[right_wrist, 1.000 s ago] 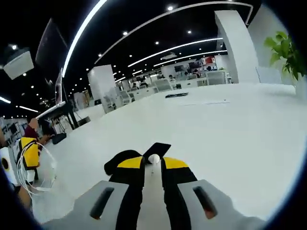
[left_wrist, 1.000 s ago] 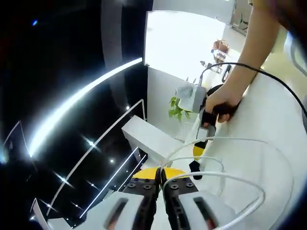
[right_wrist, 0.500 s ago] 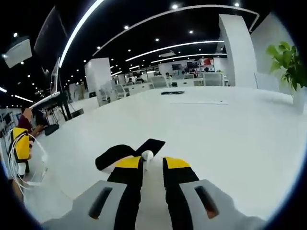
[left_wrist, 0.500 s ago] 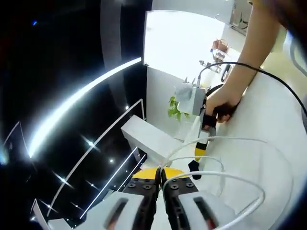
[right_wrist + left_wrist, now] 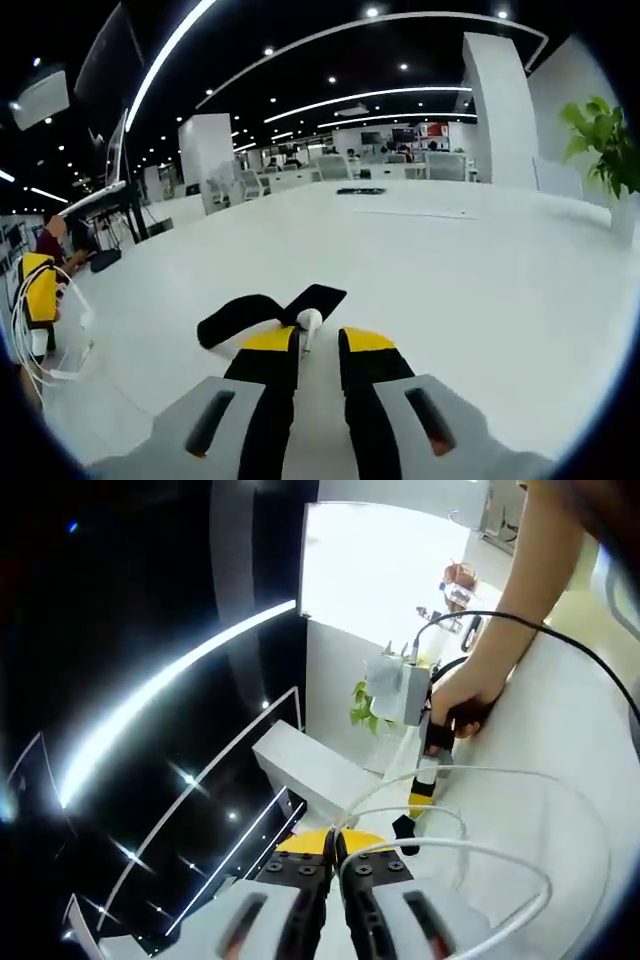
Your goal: Peel open the Velcro strap on the desktop, arrange the wired earphones neatly onto it, and close the Velcro strap to secure them.
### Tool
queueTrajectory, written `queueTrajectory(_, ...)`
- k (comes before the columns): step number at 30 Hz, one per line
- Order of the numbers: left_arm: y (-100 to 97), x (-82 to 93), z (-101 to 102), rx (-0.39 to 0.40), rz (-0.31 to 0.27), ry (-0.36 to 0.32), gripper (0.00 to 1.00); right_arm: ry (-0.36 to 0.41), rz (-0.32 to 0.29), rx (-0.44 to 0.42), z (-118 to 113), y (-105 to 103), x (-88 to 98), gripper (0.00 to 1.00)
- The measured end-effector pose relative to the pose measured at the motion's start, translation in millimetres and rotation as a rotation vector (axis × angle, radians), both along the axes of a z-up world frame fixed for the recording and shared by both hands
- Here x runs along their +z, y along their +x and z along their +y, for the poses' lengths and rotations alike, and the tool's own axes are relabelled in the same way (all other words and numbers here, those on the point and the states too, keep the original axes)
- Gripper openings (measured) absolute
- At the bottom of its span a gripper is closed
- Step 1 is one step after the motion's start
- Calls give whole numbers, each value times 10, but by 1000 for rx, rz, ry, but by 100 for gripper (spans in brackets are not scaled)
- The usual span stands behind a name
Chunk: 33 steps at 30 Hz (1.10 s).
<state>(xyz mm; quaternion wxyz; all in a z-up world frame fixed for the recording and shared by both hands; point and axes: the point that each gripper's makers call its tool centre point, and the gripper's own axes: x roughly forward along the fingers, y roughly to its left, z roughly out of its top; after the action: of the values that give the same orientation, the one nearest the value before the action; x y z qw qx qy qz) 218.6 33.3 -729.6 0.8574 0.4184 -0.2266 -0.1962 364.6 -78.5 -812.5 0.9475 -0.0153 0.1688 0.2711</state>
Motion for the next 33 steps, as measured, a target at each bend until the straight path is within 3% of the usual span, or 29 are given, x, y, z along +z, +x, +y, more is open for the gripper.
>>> queueTrajectory(12, -3, 1, 0, -1, 0, -2, 6, -59, -33, 14, 26, -21, -10, 13)
queueTrajectory(33, -3, -3, -8, 0, 0, 4, 6, -64, -27, 9, 0, -25, -8, 6)
